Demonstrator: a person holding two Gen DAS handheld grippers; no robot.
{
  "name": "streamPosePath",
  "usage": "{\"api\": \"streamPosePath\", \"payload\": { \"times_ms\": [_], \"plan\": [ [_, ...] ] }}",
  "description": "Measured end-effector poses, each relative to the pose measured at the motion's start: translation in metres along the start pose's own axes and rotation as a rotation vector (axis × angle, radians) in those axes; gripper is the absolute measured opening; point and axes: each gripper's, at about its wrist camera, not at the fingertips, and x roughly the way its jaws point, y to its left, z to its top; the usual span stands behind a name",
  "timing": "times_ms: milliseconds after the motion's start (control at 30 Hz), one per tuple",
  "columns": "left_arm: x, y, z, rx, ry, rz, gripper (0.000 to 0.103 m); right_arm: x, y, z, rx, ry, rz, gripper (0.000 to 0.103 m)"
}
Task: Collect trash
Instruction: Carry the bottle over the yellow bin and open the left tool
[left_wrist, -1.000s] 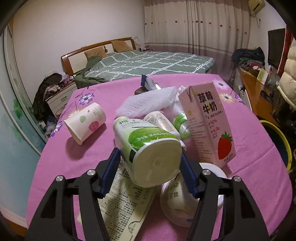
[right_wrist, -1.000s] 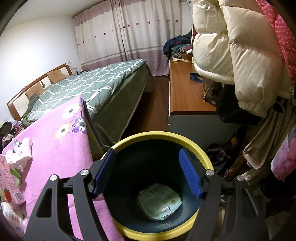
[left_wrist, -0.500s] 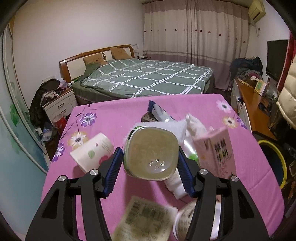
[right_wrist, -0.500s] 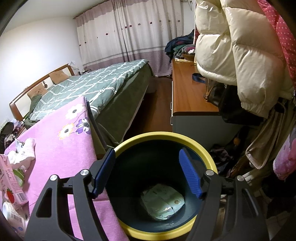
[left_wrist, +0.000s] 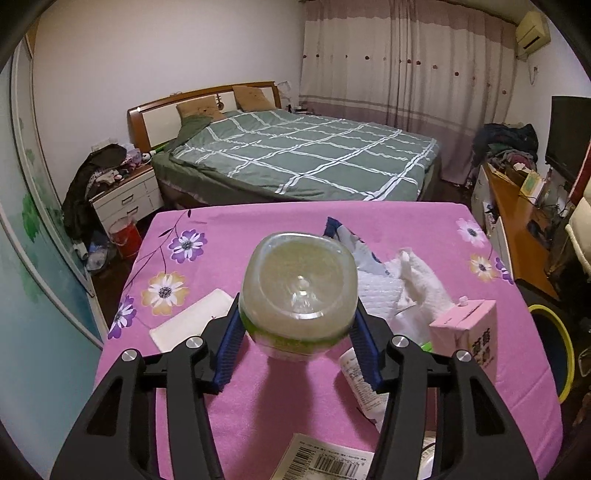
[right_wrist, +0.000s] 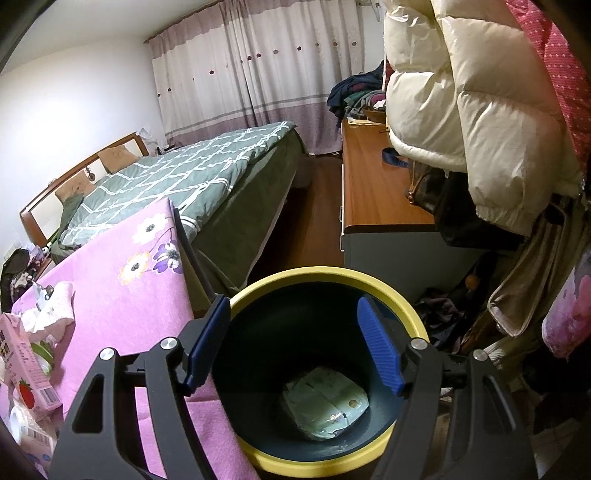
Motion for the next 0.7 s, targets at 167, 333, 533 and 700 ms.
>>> {"api": "streamPosePath", "payload": {
  "times_ms": [167, 333, 533, 700],
  "plan": [
    [-0.020, -0.005, 0.001, 0.008, -0.034, -0.025, 0.053, -0.006, -0.003, -0.001, 0.003, -0.007, 0.009, 0.068],
    [-0.054, -0.014, 0.005, 0.031, -0.087, -0.043, 0.052, -0.013, -0.007, -0.001, 0.009, -0.013, 0.020, 0.068],
    [-0.104, -0.039, 0.010, 0.079, -0.149, -0.102, 0.052, -0.023, -0.015, -0.004, 0.021, -0.022, 0.024, 0.068],
    [-0.140, -0.077, 0.008, 0.134, -0.186, -0.204, 0.052, -0.032, -0.025, -0.010, 0.017, -0.021, 0.008, 0.068]
  ]
}}
